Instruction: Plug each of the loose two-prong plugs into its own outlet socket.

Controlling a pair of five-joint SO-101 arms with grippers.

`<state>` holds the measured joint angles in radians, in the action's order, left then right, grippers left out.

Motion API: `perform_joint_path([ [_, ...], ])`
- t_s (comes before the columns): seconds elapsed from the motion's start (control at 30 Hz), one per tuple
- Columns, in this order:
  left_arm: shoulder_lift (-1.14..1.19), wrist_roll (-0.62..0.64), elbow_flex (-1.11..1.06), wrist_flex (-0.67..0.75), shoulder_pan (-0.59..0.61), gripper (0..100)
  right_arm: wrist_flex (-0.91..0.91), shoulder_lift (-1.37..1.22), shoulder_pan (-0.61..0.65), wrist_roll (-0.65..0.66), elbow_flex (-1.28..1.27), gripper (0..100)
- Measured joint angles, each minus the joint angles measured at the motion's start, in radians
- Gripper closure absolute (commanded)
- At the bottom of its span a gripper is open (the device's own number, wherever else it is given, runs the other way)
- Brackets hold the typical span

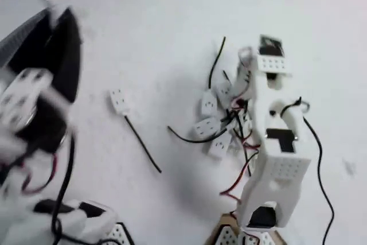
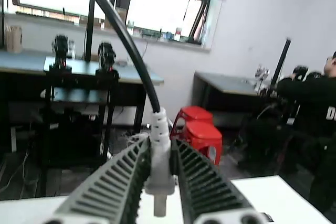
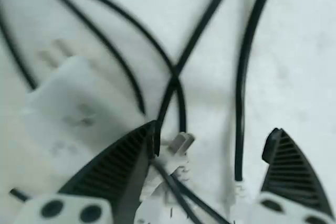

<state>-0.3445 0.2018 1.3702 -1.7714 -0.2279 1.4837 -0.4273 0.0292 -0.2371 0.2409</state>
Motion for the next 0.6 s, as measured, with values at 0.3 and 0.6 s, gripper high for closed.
perform_joint_path([
  [0.3, -0.18, 0.048, 0.009, 0.002, 0.002, 98, 0.227, 0.279, 0.189, 0.098, 0.404, 69.4],
  [0.6, -0.206, 0.282, -0.021, -0.017, 0.002, 98, 0.23, 0.678, 0.548, 0.276, 0.44, 90.7],
])
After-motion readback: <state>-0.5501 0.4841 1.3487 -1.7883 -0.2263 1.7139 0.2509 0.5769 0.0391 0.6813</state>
